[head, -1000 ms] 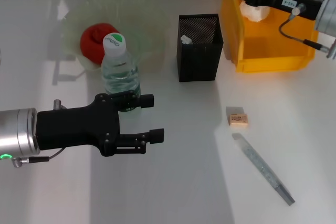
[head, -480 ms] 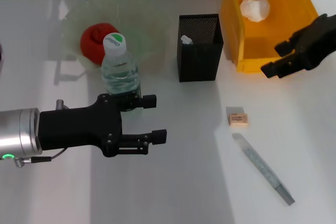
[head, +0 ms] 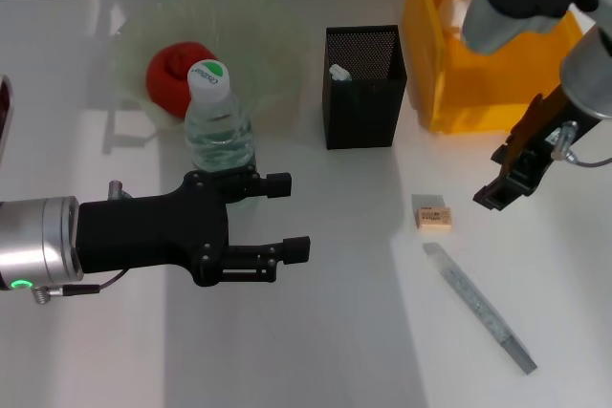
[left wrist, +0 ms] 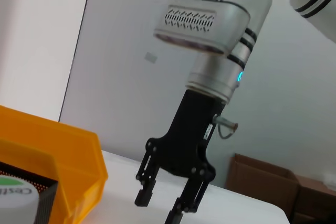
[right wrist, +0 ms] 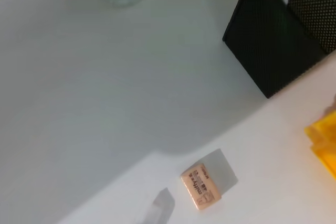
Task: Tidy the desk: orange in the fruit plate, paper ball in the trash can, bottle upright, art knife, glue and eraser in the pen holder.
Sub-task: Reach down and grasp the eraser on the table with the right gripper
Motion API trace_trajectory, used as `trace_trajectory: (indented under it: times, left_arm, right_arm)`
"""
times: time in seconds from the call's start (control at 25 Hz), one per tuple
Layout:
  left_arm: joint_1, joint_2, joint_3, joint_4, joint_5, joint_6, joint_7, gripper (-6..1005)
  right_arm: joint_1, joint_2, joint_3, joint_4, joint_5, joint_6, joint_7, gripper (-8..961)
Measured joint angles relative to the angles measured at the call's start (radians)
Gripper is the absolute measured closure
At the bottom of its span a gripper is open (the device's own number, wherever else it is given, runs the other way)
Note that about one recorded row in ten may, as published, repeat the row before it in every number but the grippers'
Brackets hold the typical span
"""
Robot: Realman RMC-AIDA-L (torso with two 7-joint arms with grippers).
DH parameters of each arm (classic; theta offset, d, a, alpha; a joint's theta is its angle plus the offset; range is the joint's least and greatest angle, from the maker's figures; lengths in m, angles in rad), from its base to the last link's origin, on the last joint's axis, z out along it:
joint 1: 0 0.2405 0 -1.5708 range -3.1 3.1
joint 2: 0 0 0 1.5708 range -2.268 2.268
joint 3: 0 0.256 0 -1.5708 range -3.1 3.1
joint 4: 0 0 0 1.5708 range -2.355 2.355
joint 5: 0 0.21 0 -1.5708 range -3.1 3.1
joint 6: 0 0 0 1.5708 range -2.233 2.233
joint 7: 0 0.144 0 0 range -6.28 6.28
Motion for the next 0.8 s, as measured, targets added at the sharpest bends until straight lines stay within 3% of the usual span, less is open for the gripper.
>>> trace_trajectory:
  times: [0.4,0.8]
  left_arm:
    - [0.002,0.003,0.002,0.000,0.000,-0.002,0.001,172]
    - [0.008,0.004,0.004,-0.003,0.000,0.000,0.000,172]
  right_arm:
    - [0.028,0.006,-0.096,0.145,0.060,0.154,-0.061,472]
    - [0.054,0.006,-0.103,0.254,0.104,0.203,-0.107,488]
